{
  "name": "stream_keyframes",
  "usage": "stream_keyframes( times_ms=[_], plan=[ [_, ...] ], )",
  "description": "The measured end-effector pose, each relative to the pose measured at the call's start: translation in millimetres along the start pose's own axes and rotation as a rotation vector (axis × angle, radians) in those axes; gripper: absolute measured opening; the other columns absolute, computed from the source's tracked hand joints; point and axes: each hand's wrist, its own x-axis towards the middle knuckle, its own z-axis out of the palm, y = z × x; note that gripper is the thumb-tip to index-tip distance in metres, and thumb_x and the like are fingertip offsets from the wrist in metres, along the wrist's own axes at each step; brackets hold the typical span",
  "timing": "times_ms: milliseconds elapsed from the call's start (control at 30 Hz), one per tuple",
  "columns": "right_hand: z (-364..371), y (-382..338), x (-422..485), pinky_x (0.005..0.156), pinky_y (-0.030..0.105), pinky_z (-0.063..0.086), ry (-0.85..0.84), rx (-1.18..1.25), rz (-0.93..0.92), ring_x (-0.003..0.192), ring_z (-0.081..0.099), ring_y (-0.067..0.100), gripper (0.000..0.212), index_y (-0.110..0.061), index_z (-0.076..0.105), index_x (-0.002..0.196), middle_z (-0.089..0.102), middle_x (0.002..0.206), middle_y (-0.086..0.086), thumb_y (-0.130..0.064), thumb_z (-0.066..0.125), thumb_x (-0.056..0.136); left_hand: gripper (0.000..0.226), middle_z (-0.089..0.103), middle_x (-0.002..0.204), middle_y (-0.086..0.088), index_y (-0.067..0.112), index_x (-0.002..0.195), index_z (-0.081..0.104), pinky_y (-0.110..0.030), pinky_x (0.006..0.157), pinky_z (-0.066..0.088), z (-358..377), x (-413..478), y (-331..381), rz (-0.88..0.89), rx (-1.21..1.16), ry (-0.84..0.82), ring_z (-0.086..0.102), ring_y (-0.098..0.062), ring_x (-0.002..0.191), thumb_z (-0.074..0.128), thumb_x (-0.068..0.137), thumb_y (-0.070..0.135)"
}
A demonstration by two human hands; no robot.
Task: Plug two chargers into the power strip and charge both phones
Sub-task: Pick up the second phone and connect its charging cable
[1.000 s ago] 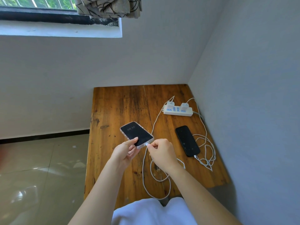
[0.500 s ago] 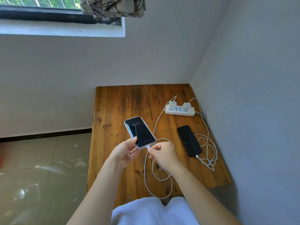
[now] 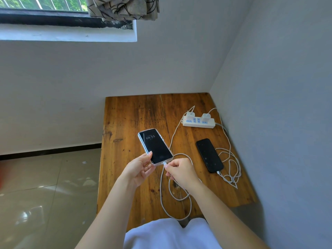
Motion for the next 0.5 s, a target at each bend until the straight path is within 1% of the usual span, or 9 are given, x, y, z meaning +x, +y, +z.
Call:
stream_keyframes(
  times_ms=[167,333,433,500],
  plan=[
    [0.1,1.3,1.7,0.072,0.03,0.057,-0.005,0.003,0.006,0.071,0.064,0.015,0.018,-0.013,0.071,0.079,0.068,0.073,0.002,-0.022,0.061,0.091,0.035,0.067,0.117,-0.02,0.007,0.125,0.056,-0.02,0.06,0.056,0.2,0.2,0.5,0.0,0.009,-0.007,0.069,-0.022,0.084,0.061,0.091,0.014],
    [0.3,2.6,2.6,0.069,0.026,0.056,-0.008,0.004,0.007,0.07,0.064,0.014,0.017,-0.015,0.069,0.079,0.067,0.072,0.0,-0.023,0.061,0.091,0.036,0.066,0.119,-0.02,0.007,0.126,0.056,-0.02,0.059,0.056,0.3,0.0,-0.1,0.002,0.011,-0.01,0.069,-0.022,0.084,0.06,0.091,0.014],
    [0.6,3.5,3.4,0.065,0.023,0.054,-0.015,0.008,0.013,0.069,0.064,0.013,0.016,-0.015,0.069,0.079,0.067,0.071,0.0,-0.022,0.061,0.091,0.036,0.066,0.119,-0.02,0.008,0.126,0.056,-0.02,0.054,0.057,0.6,0.1,-0.5,0.004,0.012,-0.003,0.069,-0.02,0.081,0.06,0.091,0.014],
    [1.1,4.0,3.7,0.063,0.021,0.052,-0.016,0.009,0.014,0.067,0.063,0.012,0.016,-0.015,0.069,0.078,0.067,0.07,-0.001,-0.022,0.062,0.091,0.036,0.066,0.119,-0.02,0.007,0.126,0.056,-0.02,0.054,0.057,0.7,0.3,-0.5,0.005,0.013,-0.003,0.069,-0.02,0.08,0.06,0.091,0.014]
  ],
)
